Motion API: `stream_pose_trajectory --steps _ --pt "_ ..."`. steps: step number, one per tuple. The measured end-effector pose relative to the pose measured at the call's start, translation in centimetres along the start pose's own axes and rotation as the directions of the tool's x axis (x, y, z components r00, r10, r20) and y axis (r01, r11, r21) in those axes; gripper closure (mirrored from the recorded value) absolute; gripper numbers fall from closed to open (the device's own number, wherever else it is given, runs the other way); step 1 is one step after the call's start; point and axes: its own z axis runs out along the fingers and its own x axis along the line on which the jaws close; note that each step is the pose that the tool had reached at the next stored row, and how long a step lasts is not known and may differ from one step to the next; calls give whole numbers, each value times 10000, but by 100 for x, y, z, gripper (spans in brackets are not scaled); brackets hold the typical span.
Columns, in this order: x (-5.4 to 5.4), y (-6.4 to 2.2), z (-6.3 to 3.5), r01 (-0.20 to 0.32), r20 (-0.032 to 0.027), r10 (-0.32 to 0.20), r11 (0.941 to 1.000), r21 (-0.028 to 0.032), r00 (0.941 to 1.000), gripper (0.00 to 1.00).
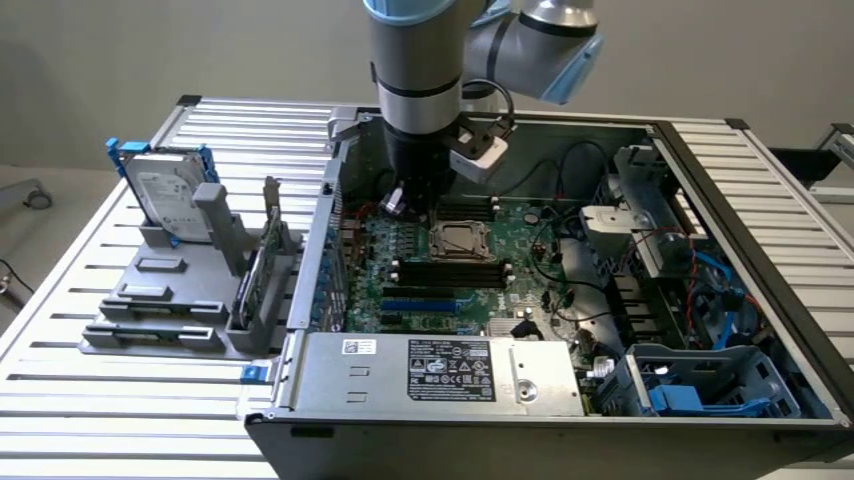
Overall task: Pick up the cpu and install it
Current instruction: 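Install the first cpu locking lever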
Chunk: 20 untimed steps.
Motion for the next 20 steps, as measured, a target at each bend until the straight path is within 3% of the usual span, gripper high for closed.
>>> stream_pose_trajectory --steps 7,14,20 --pt "-24 75 -13 -1 6 1 10000 2 10000 89" --pt "-46 141 -98 -24 9 24 10000 5 10000 89" --pt "-97 175 -41 -26 8 26 10000 4 10000 89"
